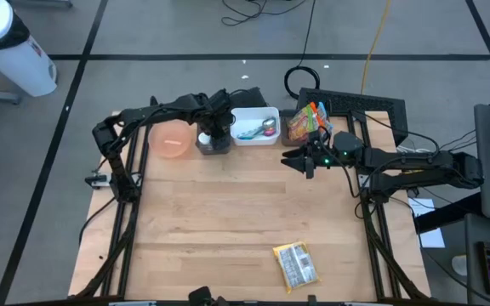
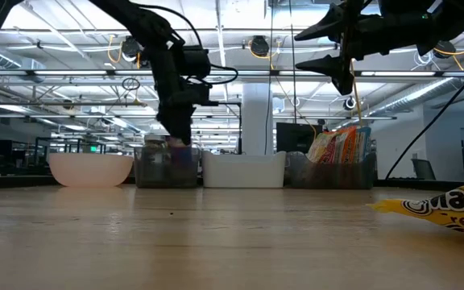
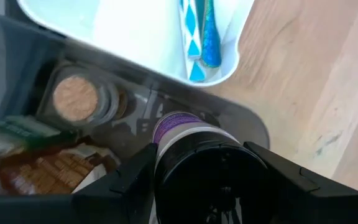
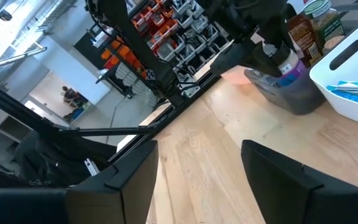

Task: Pick & Place Food Item
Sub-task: Put the black seasoning bottle into the left black bin

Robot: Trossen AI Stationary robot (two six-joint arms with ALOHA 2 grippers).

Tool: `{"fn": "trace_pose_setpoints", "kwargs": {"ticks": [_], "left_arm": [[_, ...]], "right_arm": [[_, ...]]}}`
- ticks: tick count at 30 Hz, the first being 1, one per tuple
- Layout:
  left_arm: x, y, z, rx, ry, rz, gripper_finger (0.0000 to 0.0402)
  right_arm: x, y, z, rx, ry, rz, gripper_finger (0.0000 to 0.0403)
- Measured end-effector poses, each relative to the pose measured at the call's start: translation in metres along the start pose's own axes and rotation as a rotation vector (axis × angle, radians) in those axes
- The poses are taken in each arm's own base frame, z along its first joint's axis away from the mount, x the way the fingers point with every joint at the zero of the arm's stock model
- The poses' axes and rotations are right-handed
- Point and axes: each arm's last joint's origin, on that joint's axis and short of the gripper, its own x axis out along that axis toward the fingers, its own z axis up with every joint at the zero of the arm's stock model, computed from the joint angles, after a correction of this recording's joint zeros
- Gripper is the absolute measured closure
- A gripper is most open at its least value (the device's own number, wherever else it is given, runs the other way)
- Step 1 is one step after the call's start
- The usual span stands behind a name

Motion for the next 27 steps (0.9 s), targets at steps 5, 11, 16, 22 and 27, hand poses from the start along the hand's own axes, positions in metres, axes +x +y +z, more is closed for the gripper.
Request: {"fn": "trace_pose_setpoints", "kwargs": {"ticks": [5,11,16,22,27], "left_arm": [[0.004,0.003,-0.001,-0.001,-0.018,-0.022,0.0182],[0.006,0.011,-0.002,-0.021,-0.025,-0.012,0.0182],[0.005,0.016,-0.002,-0.024,-0.033,-0.028,0.0178],[0.017,0.017,-0.002,-0.03,-0.008,-0.06,0.0181],[0.025,0.017,-0.001,-0.042,0.0,-0.083,0.018]], "right_arm": [[0.0,0.0,0.0,0.013,0.0,0.0,0.0186],[0.0,0.0,0.0,0.021,0.0,0.0,0.0188],[0.0,0.0,0.0,0.025,0.0,0.001,0.0188],[0.0,0.0,0.0,0.032,0.0,0.001,0.0188],[0.0,0.0,0.0,0.039,0.0,0.0,0.0188]]}}
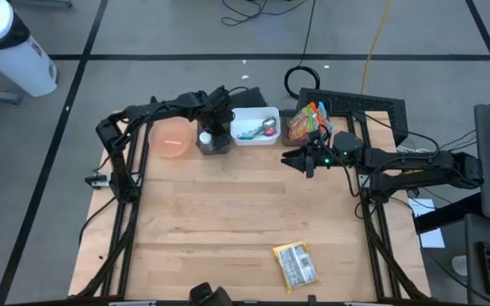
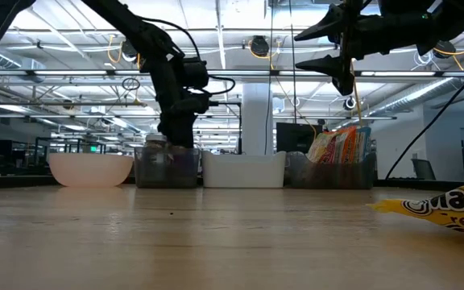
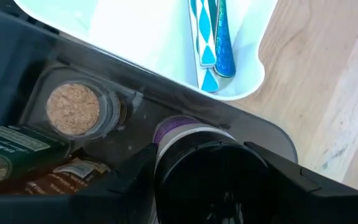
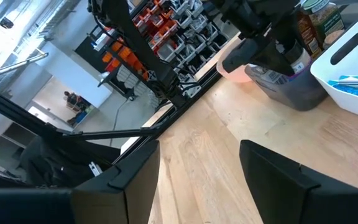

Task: Pick & Place Food Item
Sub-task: Put the black seasoning bottle into the left black bin

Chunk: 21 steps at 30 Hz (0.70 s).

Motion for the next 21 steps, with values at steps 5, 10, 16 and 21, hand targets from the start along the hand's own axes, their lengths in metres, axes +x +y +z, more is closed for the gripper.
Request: {"fn": "trace_pose_setpoints", "kwargs": {"ticks": [5,10,16,21], "left_arm": [[0.001,0.001,0.001,-0.005,-0.01,0.0,0.0163],[0.003,0.003,-0.001,-0.024,0.004,0.005,0.015],[0.001,0.004,0.0,-0.032,0.012,0.028,0.0135],[-0.017,0.003,0.015,-0.024,-0.027,0.04,0.0132]], "right_arm": [[0.0,0.0,0.0,-0.001,-0.001,-0.002,0.0189],[0.0,0.0,0.0,-0.005,-0.001,-0.003,0.0188],[0.0,0.0,0.0,-0.017,-0.001,-0.003,0.0188],[0.0,0.0,0.0,-0.022,-0.001,-0.003,0.0188]]}}
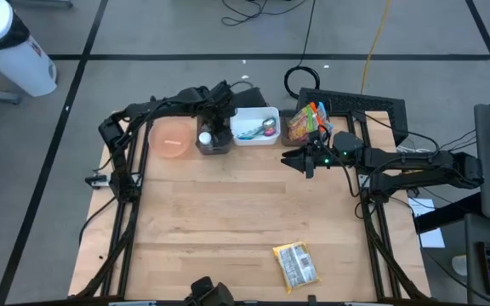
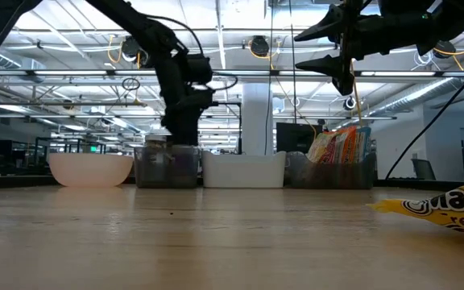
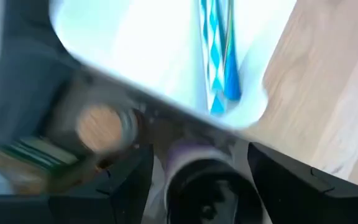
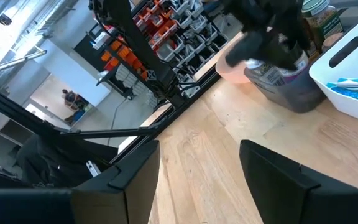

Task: Pick & Place Food Item
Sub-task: Put the black seasoning bottle into the left black bin, then put the yellow noodle pack into the right black bin

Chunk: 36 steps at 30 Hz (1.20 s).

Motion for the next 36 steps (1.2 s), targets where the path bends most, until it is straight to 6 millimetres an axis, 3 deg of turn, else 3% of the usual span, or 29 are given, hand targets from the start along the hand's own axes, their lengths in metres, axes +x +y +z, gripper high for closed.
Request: {"fn": "trace_pose_setpoints", "kwargs": {"ticks": [6,12,17,20,23,29,33,36], "left_arm": [[-0.046,-0.003,0.028,0.031,-0.079,0.011,0.0131],[-0.117,-0.014,0.051,-0.005,-0.166,-0.011,0.0131],[-0.173,-0.041,0.054,-0.039,-0.272,-0.209,0.0131],[-0.194,-0.07,0.047,-0.002,-0.32,-0.275,0.0131],[-0.202,-0.106,0.039,0.039,-0.328,-0.265,0.013],[-0.196,-0.197,0.028,0.136,-0.412,-0.34,0.013],[-0.181,-0.255,0.018,0.155,-0.527,-0.405,0.013],[-0.164,-0.286,0.009,0.129,-0.582,-0.491,0.013]], "right_arm": [[0.0,0.0,0.0,-0.004,0.001,0.001,0.0188],[0.0,0.0,0.0,-0.004,0.002,0.002,0.0188],[0.0,0.0,0.0,0.002,0.003,0.002,0.0188],[0.0,0.0,0.0,0.003,0.007,0.004,0.0188],[0.001,0.001,-0.003,0.004,0.024,0.008,0.0188],[0.003,0.013,-0.017,-0.009,0.099,0.056,0.0188],[0.007,0.019,-0.028,-0.026,0.157,0.08,0.0188],[0.01,0.024,-0.039,-0.016,0.214,0.094,0.0188]]}}
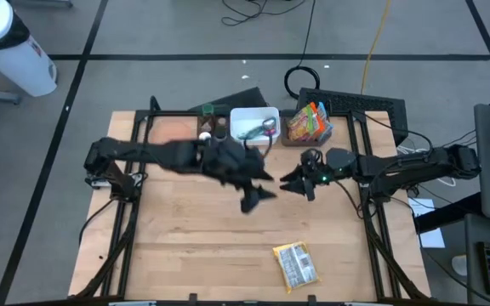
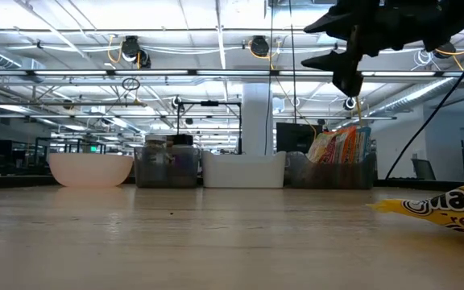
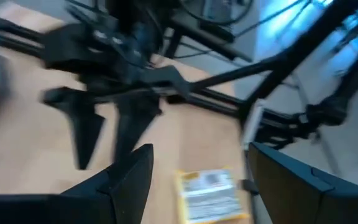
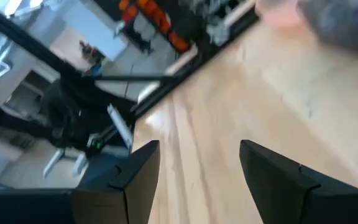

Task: Pick & Place Food Item
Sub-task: Put the yellow noodle pack into the right black bin

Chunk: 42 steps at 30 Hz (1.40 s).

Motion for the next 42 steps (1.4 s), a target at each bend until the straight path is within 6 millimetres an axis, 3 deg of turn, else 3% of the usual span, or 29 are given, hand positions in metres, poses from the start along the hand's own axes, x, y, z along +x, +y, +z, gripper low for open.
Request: {"fn": "trace_pose_setpoints", "kwargs": {"ticks": [10,16,22,30,42], "left_arm": [[0.036,-0.026,-0.079,-0.137,0.213,-0.059,0.0131],[0.048,-0.043,-0.123,-0.152,0.262,-0.116,0.0131],[0.052,-0.059,-0.158,-0.211,0.331,-0.191,0.0131],[0.047,-0.086,-0.178,-0.188,0.298,-0.269,0.0131],[0.044,-0.094,-0.183,-0.206,0.28,-0.253,0.0131]], "right_arm": [[0.003,0.03,-0.041,0.144,0.361,0.198,0.0188],[0.0,0.042,-0.085,0.156,0.545,0.052,0.0188],[0.007,0.042,-0.115,0.252,0.642,-0.092,0.0188],[0.007,0.02,-0.148,0.334,0.811,-0.408,0.0188],[0.031,0.017,-0.162,0.361,0.794,-0.346,0.0188]]}}
